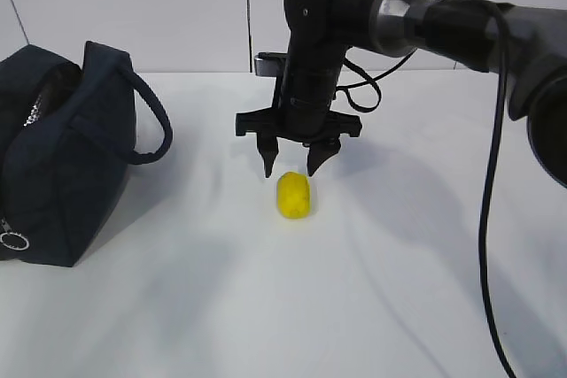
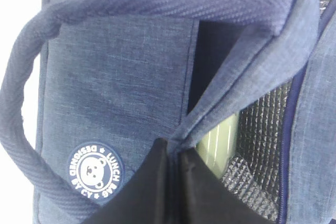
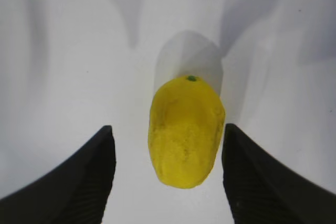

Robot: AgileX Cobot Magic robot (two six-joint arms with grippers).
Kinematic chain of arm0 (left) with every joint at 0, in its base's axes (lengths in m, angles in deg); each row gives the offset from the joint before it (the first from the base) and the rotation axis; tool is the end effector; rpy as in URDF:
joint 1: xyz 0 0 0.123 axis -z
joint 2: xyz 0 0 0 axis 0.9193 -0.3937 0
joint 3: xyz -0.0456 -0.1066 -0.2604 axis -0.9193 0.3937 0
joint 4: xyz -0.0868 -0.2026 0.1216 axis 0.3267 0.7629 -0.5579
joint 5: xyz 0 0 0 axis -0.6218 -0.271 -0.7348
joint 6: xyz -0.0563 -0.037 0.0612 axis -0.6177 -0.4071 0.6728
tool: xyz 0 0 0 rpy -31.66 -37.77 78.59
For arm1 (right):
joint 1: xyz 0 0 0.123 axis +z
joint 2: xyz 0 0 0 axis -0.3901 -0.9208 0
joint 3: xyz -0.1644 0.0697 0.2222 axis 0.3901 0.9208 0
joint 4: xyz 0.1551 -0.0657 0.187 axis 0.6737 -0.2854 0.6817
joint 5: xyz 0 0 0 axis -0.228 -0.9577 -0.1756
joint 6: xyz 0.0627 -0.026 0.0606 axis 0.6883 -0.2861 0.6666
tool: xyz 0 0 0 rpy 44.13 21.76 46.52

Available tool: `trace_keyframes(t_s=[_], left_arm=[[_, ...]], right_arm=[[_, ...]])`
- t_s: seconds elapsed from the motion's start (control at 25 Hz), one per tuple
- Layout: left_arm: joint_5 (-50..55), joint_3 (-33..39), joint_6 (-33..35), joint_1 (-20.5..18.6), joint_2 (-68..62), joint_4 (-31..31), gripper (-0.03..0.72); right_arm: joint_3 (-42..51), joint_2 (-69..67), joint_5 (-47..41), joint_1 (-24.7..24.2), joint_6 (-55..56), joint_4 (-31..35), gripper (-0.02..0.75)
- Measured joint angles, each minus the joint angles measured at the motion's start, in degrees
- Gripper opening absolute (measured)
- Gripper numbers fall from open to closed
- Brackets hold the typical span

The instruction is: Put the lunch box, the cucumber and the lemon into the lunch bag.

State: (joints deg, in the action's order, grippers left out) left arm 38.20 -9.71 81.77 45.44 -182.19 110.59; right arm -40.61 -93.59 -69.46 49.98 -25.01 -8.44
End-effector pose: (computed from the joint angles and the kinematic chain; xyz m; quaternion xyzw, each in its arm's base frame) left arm 0.3664 0.0770 0.2209 -0.0858 0.9251 -0.3366 0.1534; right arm 0.4403 0.2338 0.1760 -0.0356 0.9950 0.0753 0.0551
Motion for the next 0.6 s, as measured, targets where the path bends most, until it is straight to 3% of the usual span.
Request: trace_keyframes(t_s=[0.6], left_arm=[[0.0,0.0,0.0,0.0,0.0,0.0,-0.009]], right_arm=[[0.0,-0.7,0.1,0.0,0.0,0.4,0.477]])
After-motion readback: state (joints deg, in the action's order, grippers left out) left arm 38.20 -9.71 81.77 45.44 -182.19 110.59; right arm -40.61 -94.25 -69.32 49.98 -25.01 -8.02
